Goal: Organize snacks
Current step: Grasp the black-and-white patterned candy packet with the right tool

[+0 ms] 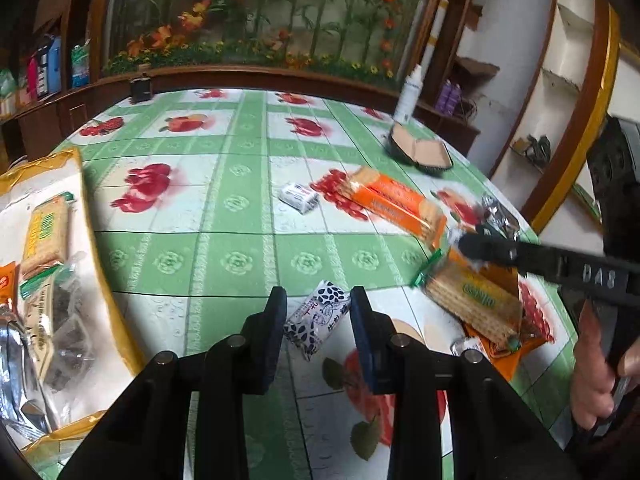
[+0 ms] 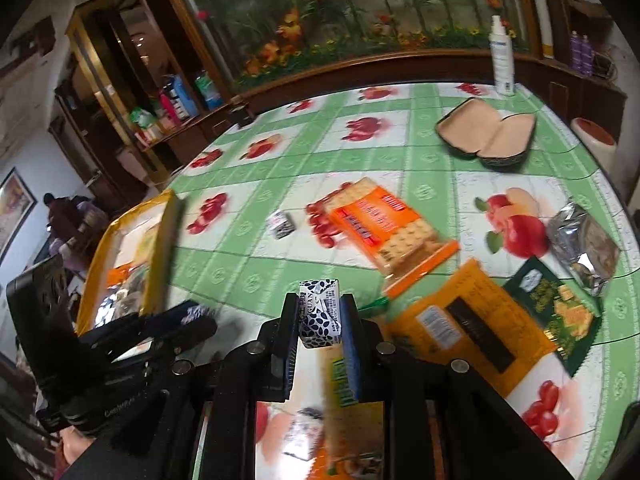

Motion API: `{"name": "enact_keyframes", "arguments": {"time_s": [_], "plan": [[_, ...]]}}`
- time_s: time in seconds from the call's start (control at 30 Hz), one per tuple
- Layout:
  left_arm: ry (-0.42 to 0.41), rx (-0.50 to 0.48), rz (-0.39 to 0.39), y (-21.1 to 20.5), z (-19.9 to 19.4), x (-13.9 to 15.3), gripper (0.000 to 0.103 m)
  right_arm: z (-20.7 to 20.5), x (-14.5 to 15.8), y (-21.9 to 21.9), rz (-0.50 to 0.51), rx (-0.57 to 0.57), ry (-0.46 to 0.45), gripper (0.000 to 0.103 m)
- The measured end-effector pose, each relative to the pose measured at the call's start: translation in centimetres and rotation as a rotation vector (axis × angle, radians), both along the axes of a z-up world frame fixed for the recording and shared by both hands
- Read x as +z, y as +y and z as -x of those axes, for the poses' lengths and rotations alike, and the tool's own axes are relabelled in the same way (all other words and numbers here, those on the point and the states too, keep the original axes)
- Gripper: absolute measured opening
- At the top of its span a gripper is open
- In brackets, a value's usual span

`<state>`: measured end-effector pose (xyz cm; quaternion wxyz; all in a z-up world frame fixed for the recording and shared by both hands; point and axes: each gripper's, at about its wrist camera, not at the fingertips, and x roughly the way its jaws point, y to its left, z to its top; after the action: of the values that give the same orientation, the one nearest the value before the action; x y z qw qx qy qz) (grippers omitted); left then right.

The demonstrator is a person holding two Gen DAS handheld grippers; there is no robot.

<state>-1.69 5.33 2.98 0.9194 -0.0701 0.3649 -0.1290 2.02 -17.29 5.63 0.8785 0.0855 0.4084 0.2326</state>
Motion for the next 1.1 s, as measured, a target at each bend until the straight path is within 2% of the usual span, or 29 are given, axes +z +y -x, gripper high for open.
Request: {"name": "enact_keyframes", "arguments": {"time_s": [0.13, 0.4, 0.7, 1.1], "plan": [[-0.010, 0.039, 0.030, 1.0, 0.1, 0.2, 0.031, 0.6, -0.2, 1.3, -0.010, 0.048, 0.000, 0.021], [-0.027, 0.063, 0.032, 1.4, 0.3, 0.5, 0.031, 2.1, -0.9, 4.0, 0.009, 0.137, -0.002, 0.022], [-0.027, 0.061, 0.031, 1.3, 0.4, 0.5, 0.031, 1.6, -1.3, 3.6, -0.016, 0.116, 0.038, 0.022], [-0.028, 0.054, 0.035, 1.2, 0.4, 0.5, 0.031, 1.1, -1.5, 3.1, -0.004, 0.092, 0.046, 0.022]]}}
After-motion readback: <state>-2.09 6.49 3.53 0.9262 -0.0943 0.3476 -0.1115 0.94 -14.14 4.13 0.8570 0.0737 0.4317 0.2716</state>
